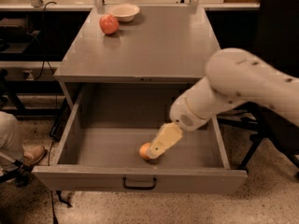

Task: Pick orange from top drawer and place on counter

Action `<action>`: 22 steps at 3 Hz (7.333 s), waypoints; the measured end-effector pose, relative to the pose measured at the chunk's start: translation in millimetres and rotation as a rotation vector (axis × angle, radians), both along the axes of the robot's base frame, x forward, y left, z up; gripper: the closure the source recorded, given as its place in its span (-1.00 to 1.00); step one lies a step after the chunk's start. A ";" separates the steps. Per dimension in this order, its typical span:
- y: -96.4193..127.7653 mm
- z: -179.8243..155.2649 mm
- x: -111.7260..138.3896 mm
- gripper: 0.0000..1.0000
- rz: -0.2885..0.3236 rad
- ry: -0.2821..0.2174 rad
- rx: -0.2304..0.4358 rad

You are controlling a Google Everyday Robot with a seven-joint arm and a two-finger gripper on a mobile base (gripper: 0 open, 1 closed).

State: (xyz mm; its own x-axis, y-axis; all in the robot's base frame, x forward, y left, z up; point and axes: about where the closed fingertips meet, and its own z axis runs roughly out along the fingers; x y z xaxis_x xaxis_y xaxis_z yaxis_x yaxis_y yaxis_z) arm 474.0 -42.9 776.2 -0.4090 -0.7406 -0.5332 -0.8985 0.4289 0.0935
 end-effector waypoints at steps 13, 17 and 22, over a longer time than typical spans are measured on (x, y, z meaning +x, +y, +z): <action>-13.8 -29.5 86.7 1.00 0.012 -0.190 0.459; -44.7 71.7 130.0 1.00 0.010 -0.415 0.503; 4.9 77.0 323.5 0.66 -0.211 -0.419 0.509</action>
Offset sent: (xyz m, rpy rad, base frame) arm 0.0520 0.0413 -0.0964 -0.0860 0.0450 -0.0815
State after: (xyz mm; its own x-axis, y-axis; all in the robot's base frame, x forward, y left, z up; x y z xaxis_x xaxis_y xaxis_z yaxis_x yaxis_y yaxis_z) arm 797.5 -38.1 853.1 -0.2002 -0.2836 -0.9378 -0.8048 0.5935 -0.0077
